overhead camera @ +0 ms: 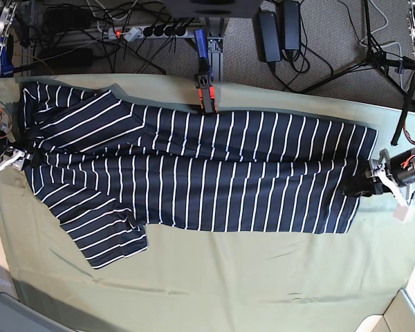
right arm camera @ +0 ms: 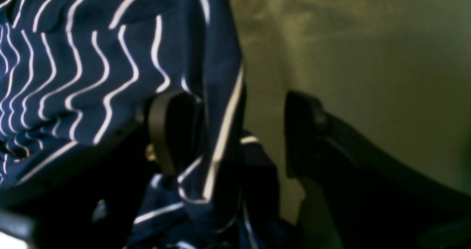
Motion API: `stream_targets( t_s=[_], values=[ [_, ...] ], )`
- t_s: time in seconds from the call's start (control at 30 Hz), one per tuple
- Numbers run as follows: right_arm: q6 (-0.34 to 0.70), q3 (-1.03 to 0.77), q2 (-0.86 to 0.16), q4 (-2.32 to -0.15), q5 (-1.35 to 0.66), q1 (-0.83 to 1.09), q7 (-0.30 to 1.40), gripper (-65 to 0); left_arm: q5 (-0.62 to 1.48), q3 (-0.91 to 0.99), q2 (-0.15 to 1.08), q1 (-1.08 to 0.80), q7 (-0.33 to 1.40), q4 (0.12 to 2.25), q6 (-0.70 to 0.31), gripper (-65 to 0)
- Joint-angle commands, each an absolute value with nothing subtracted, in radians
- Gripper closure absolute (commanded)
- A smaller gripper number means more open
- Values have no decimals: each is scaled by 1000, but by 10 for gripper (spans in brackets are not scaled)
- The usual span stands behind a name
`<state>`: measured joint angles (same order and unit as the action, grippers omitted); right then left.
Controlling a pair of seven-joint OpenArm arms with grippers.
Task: Fold the T-shirt properly
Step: 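Drag the gripped edge with both grippers, folding the shirt lengthwise, then release and regrasp the folded shirt edge with both grippers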
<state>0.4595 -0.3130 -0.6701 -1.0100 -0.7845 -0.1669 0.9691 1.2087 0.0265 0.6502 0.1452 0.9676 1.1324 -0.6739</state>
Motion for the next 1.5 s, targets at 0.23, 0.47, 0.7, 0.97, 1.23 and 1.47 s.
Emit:
stream_targets(
  t_s=[0.23,0.47,0.7,0.97,1.23,1.47],
  values=[
    [537,-321,-698,-1018,-767,-229,961,-415,1117,54,669,258,796,1146,-698,-332],
    [538,-321,-695,-1018,-768,-284,961,-415,950,52,596,347,743,1043,-691,-332],
    [538,-321,-698,-1018,-767,-290,962,-415,889,52,574,380,689,930,-688,-329],
    [536,-321,-695,-1018,-774,-295,958,-415,844,51,573,385,701,945,-657,-329],
    [536,-321,-624,-1018,-733,-400,946,-415,828,51,545,385,751,1056,-658,-329],
    [508,-321,-523,-1017,-576,-479,915,-415,733,51,519,385,709,1040,-572,-329]
  ],
)
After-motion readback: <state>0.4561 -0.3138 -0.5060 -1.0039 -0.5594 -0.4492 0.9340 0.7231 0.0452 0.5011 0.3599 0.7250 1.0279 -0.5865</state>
